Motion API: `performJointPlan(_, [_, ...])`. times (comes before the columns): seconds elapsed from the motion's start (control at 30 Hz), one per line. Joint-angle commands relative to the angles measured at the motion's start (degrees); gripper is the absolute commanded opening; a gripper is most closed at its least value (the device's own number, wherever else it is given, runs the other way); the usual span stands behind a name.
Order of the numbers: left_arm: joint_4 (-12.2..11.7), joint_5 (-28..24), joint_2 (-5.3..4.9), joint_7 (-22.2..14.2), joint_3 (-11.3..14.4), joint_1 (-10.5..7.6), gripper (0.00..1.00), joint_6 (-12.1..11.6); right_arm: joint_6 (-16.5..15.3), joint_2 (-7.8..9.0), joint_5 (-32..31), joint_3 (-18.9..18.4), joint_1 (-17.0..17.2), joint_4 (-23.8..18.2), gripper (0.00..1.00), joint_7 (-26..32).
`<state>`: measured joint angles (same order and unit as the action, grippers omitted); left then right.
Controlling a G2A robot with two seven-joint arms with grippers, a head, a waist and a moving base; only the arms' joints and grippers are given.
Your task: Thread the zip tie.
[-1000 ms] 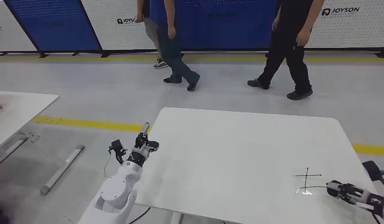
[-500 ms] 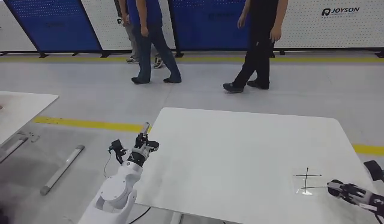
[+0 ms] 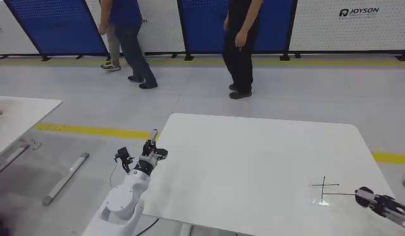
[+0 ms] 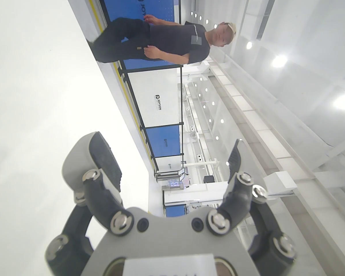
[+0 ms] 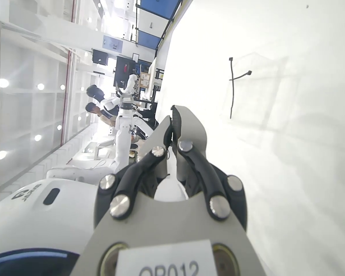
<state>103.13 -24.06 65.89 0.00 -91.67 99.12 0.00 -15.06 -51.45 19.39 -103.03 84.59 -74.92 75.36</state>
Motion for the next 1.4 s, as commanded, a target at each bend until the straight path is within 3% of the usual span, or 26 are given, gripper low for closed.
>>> performJointPlan(0.0, [0.0,0.0,0.0,0.0,0.0,0.0,1.0,0.0,0.04,0.0,-0.11,0.02,-0.02,-0.01,0.0,-0.1])
performJointPlan(0.2, [0.0,0.0,0.0,0.0,0.0,0.0,1.0,0.0,0.04,0.0,-0.11,0.02,-0.02,-0.01,0.0,-0.1])
performJointPlan(0.27, [0.0,0.0,0.0,0.0,0.0,0.0,1.0,0.0,-0.22,-0.16,-1.08,0.84,0.84,-1.46,0.0,-2.75])
performJointPlan(0.37, [0.0,0.0,0.0,0.0,0.0,0.0,1.0,0.0,-0.95,-0.51,3.04,1.32,2.9,-3.52,0.0,-3.4])
performJointPlan(0.57, [0.0,0.0,0.0,0.0,0.0,0.0,1.0,0.0,-4.25,-1.75,10.11,2.11,10.26,-12.19,0.0,-12.24])
performJointPlan(0.67, [0.0,0.0,0.0,0.0,0.0,0.0,1.0,0.0,-3.23,-2.15,11.01,2.74,12.69,-16.73,0.0,-16.24])
performJointPlan(0.73, [0.0,0.0,0.0,0.0,0.0,0.0,1.0,0.0,0.9,-2.32,11.52,4.05,12.83,-18.06,0.0,-18.27])
performJointPlan(1.1, [0.0,0.0,0.0,0.0,0.0,0.0,1.0,0.0,0.9,-2.32,11.52,4.05,12.83,-18.06,0.0,-18.27])
performJointPlan(1.27, [0.0,0.0,0.0,0.0,0.0,0.0,1.0,0.0,0.22,-3.05,11.22,6.72,14.04,-20.83,0.0,-24.61])
performJointPlan(1.37, [0.0,0.0,0.0,0.0,0.0,0.0,1.0,0.0,-0.9,-3.7,8.35,9.35,15.12,-24.23,0.0,-31.64])
